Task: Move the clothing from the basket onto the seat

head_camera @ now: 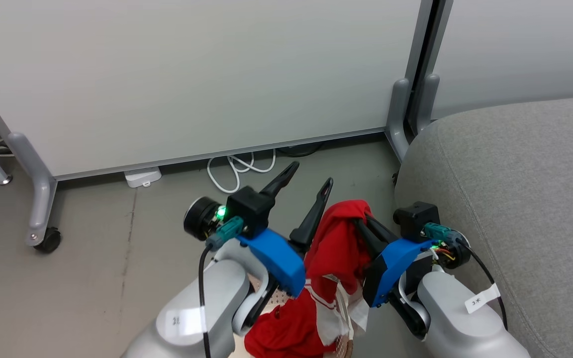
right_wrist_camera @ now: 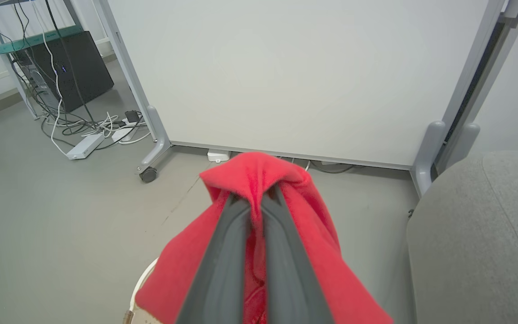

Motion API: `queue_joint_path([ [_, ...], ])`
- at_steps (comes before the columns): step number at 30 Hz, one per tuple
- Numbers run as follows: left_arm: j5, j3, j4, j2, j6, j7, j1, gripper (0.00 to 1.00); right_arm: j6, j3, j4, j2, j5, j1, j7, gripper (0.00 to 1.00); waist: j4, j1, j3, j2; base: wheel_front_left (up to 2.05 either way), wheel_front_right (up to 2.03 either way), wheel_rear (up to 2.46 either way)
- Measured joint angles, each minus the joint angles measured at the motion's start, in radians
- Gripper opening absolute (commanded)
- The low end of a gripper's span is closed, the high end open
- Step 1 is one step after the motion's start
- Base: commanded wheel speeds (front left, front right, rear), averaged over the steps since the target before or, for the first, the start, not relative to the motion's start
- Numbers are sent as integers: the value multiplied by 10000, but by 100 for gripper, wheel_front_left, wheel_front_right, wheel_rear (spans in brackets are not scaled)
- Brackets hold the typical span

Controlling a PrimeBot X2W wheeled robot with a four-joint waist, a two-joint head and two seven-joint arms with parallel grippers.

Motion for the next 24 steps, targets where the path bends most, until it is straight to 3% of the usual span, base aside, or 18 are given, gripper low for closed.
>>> queue_joint_path([
  [12,1881,2759,-1381,508,-12,2,3368,100,0,-230,-671,0,-431,342,-42,0,-153,0,6,0,0,0,0],
  [24,2978,4587,-1626,222,-385,2,4948,100,0,-479,-1055,0,-700,713,-29,0,-171,0,-119,0,0,0,0],
])
